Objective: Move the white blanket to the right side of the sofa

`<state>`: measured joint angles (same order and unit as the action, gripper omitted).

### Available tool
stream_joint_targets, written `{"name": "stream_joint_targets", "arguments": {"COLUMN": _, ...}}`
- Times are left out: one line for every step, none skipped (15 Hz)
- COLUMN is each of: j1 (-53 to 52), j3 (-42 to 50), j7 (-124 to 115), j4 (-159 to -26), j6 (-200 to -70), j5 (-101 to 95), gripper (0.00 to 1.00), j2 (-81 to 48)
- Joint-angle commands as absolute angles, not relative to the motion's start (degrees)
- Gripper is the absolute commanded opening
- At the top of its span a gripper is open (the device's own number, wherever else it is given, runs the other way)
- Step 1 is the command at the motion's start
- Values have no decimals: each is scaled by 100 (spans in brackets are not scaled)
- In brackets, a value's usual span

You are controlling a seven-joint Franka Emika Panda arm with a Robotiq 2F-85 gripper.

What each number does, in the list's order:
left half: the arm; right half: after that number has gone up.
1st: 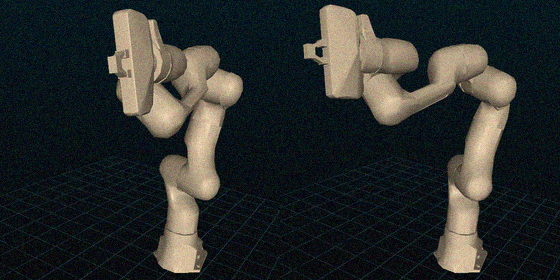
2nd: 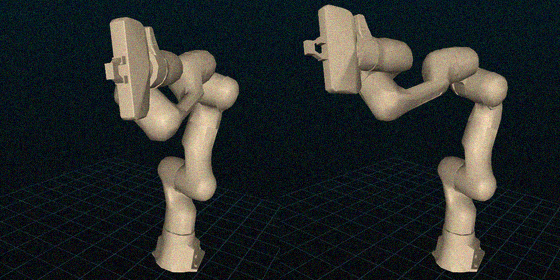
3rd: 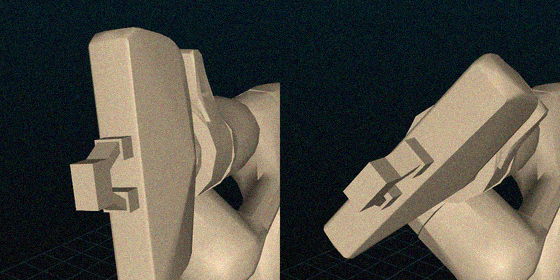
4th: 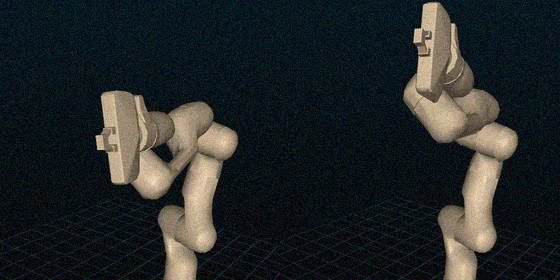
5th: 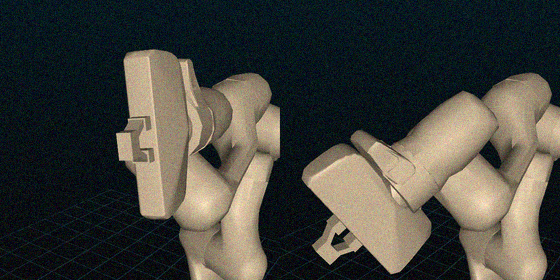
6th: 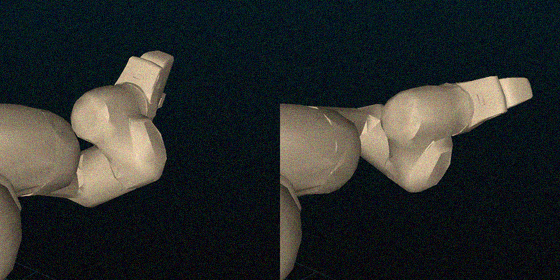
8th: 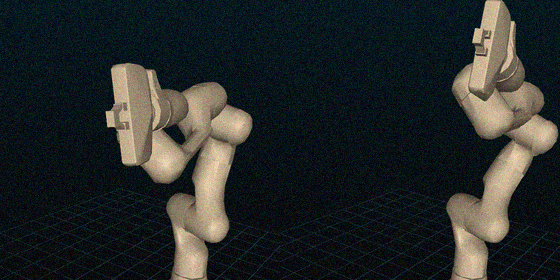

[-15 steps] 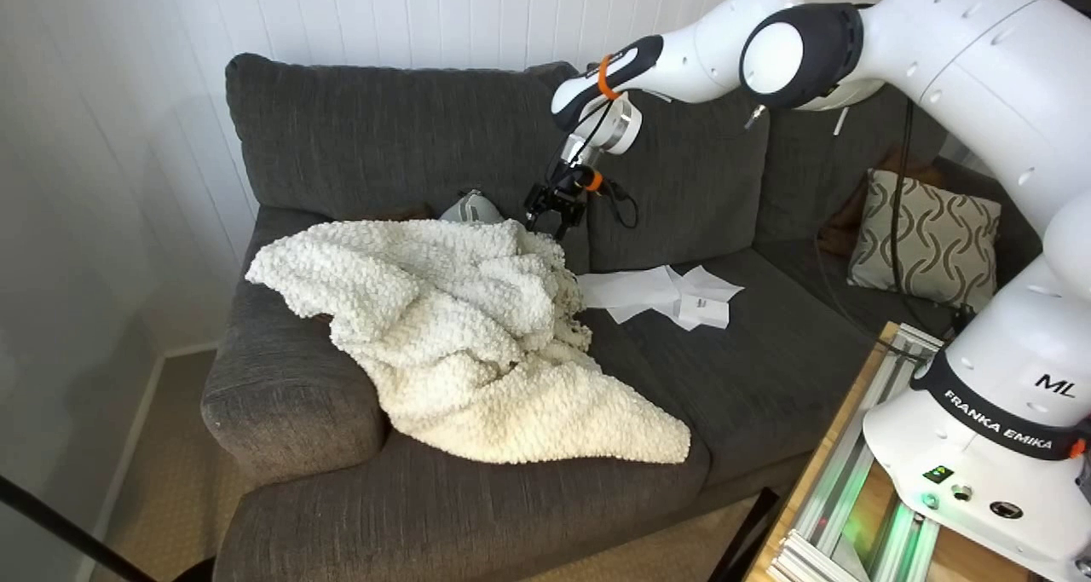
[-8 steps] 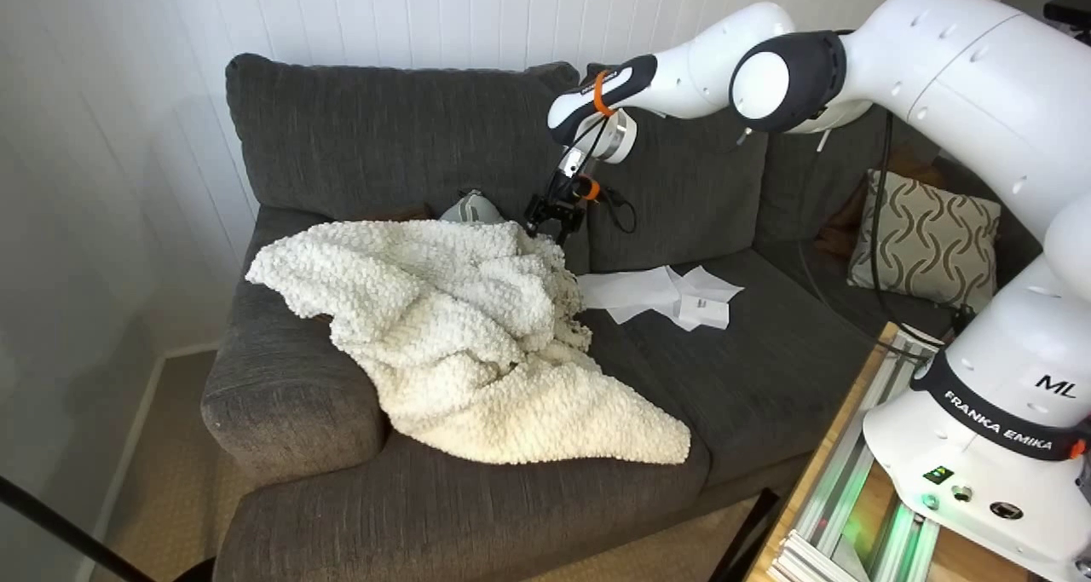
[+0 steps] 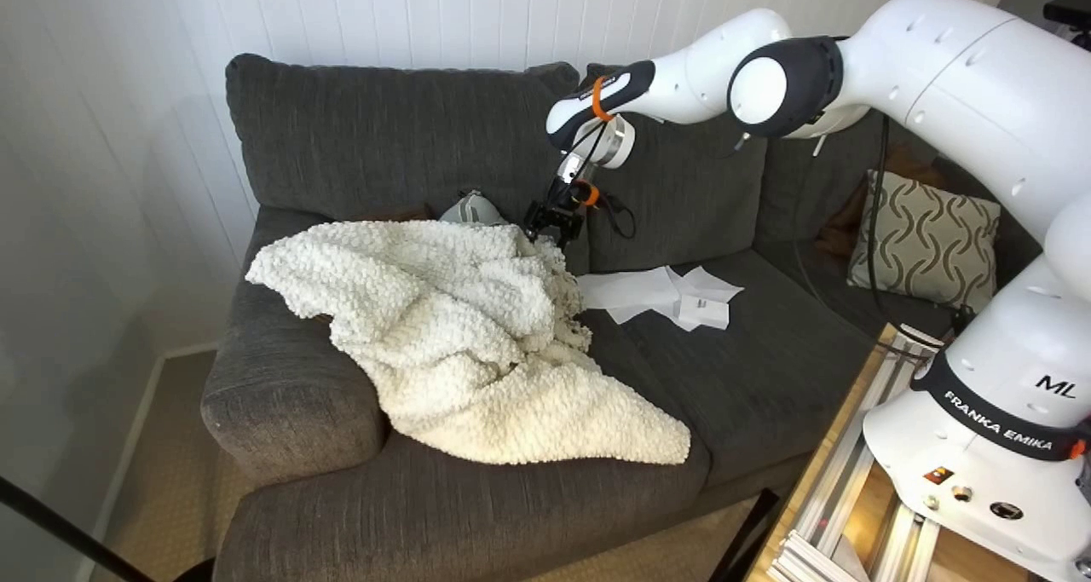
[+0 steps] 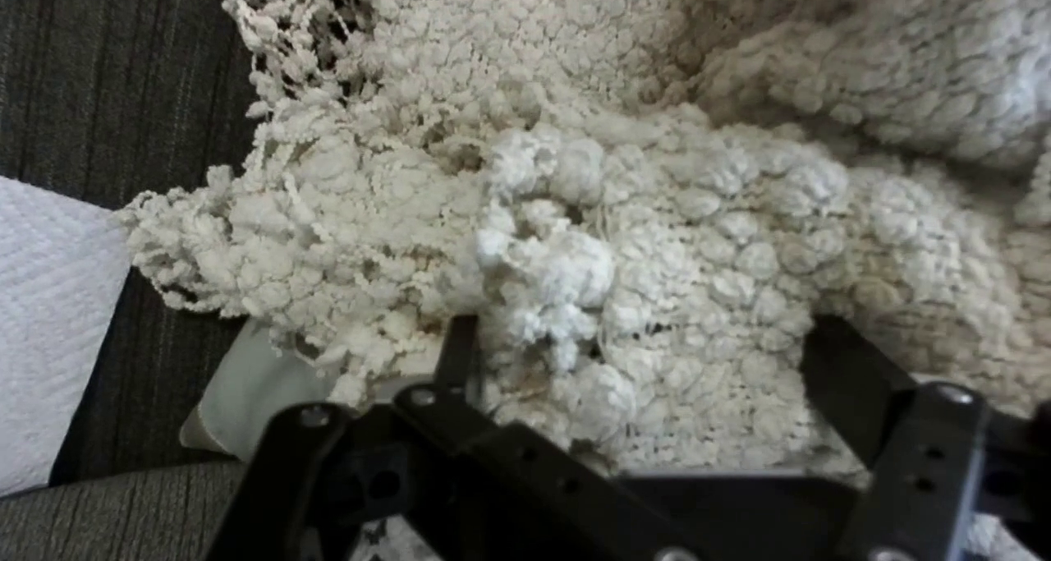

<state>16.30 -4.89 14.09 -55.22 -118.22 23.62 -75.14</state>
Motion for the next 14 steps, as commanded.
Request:
{"name": "stream_joint_targets", "arguments": {"j1": 1726, "j3": -597, "j7": 1343, "j4": -5287, "j6": -11362, "j5": 2430, "gripper": 100, "j2": -7734}}
{"name": "stream_joint_targets", "arguments": {"j1": 1744, "j3": -610, "j7": 1323, "j4": -5294, "j6": -11245, "j5": 2443, "gripper": 100, "j2": -7735}}
{"name": "stream_joint_targets", "arguments": {"j1": 1769, "j3": -640, "j7": 1361, "j4": -5299, "j6": -11145, "j5": 2481, "gripper": 100, "j2": -7722}}
{"name": "stream_joint_targets", "arguments": {"j1": 1796, "j3": -677, "j7": 1418, "j4": -5279, "j6": -11037, "j5": 2526, "gripper": 100, "j2": -7721}}
{"name": "stream_joint_targets", "arguments": {"j1": 1821, "j3": -714, "j7": 1495, "j4": -5273, "j6": -10980, "j5": 2563, "gripper": 100, "j2": -7705}}
{"name": "stream_joint_targets", "arguments": {"j1": 1862, "j3": -780, "j7": 1572, "j4": -5269, "j6": -10894, "j5": 2604, "gripper": 100, "j2": -7688}}
{"name": "stream_joint_targets", "arguments": {"j1": 1911, "j3": -866, "j7": 1677, "j4": -5254, "j6": -10825, "j5": 2655, "gripper": 100, "j2": -7675}}
{"name": "stream_joint_targets", "arguments": {"j1": 1969, "j3": -972, "j7": 1764, "j4": -5219, "j6": -10823, "j5": 2745, "gripper": 100, "j2": -7680}}
{"name": "stream_joint_targets", "arguments": {"j1": 2016, "j3": -1049, "j7": 1820, "j4": -5156, "j6": -10725, "j5": 2802, "gripper": 100, "j2": -7705}}
{"name": "stream_joint_targets", "arguments": {"j1": 2055, "j3": -1119, "j7": 1877, "j4": -5103, "j6": -10668, "j5": 2861, "gripper": 100, "j2": -7727}}
{"name": "stream_joint_targets", "arguments": {"j1": 2087, "j3": -1174, "j7": 1917, "j4": -5059, "j6": -10601, "j5": 2896, "gripper": 94, "j2": -7748}}
{"name": "stream_joint_targets", "arguments": {"j1": 2116, "j3": -1219, "j7": 1967, "j4": -5021, "j6": -10559, "j5": 2906, "gripper": 89, "j2": -7770}}
{"name": "stream_joint_targets", "arguments": {"j1": 2144, "j3": -1261, "j7": 1998, "j4": -4998, "j6": -10511, "j5": 2917, "gripper": 81, "j2": -7783}}
{"name": "stream_joint_targets", "arguments": {"j1": 2163, "j3": -1287, "j7": 2047, "j4": -4993, "j6": -10487, "j5": 2911, "gripper": 68, "j2": -7785}}
